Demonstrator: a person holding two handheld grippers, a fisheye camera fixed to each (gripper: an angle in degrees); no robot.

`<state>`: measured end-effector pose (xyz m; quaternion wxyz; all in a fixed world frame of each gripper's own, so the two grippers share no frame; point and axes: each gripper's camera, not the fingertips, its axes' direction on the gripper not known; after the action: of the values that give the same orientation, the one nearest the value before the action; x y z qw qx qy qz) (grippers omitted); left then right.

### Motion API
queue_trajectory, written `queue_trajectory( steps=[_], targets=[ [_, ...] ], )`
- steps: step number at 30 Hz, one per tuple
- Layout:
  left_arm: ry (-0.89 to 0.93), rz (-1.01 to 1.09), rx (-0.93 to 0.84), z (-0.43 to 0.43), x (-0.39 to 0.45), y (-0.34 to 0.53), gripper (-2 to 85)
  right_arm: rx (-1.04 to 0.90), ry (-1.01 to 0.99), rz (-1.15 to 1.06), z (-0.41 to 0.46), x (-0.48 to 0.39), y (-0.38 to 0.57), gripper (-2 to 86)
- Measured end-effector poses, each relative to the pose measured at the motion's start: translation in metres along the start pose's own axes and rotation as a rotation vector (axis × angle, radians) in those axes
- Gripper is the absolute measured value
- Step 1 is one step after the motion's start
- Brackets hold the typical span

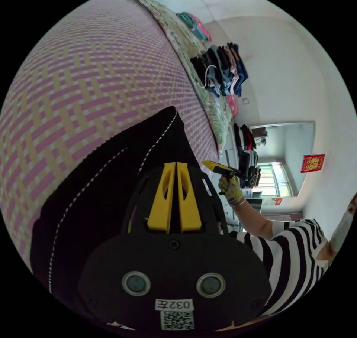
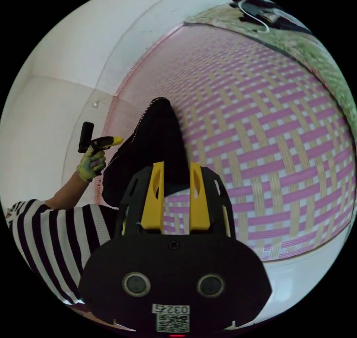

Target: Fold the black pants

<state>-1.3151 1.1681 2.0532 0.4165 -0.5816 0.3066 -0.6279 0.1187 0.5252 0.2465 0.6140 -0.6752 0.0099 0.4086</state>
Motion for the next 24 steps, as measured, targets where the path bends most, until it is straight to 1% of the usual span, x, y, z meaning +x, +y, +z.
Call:
queue_trajectory(
  steps=[2, 4, 6, 8, 10, 12, 14, 18, 19, 21, 23, 24],
  targets=[
    [-0.024, 0.018, -0.051, 0.016, 0.011, -0.029, -1.0, -0.016, -0.075, 0.038, 0.0, 0.015, 0.002, 12.2],
    [0.029, 0.016, -0.078, 0.032, 0.021, -0.062, -0.9, -0.037, -0.163, 0.076, 0.006, 0.028, 0.002, 12.2],
    [0.046, 0.019, -0.073, 0.04, 0.029, -0.082, -0.9, -0.046, -0.205, 0.08, 0.011, 0.031, 0.001, 11.5],
    [0.016, 0.039, -0.097, 0.048, 0.034, -0.1, -0.9, -0.058, -0.236, 0.076, 0.014, 0.031, -0.001, 10.3],
    [-0.121, 0.02, -0.179, 0.059, 0.026, -0.116, -0.9, -0.107, -0.228, 0.049, 0.018, 0.025, -0.005, 7.4],
    [-0.175, 0.002, -0.182, 0.057, 0.014, -0.12, -0.9, -0.137, -0.184, 0.023, 0.019, 0.019, -0.005, 5.7],
    [-0.11, -0.044, -0.13, 0.049, -0.004, -0.116, -0.9, -0.147, -0.143, 0.006, 0.018, 0.013, -0.005, 5.0],
    [0.182, -0.126, -0.046, 0.04, -0.033, -0.098, -0.8, -0.146, -0.133, 0.01, 0.016, 0.004, -0.001, 5.5],
    [0.231, -0.113, 0.022, 0.026, -0.033, -0.087, -0.8, -0.141, -0.154, 0.017, 0.014, 0.003, 0.002, 6.2],
    [0.259, -0.095, 0.126, -0.002, -0.032, -0.063, -0.5, -0.109, -0.154, 0.045, 0.007, 0.003, 0.009, 7.2],
    [0.212, -0.119, 0.211, -0.03, -0.036, -0.029, 0.2, -0.069, -0.129, 0.056, -0.003, -0.002, 0.017, 7.6],
    [0.169, -0.149, 0.259, -0.047, -0.041, -0.003, 1.5, -0.051, -0.083, 0.034, -0.008, -0.013, 0.021, 7.7]
  ],
)
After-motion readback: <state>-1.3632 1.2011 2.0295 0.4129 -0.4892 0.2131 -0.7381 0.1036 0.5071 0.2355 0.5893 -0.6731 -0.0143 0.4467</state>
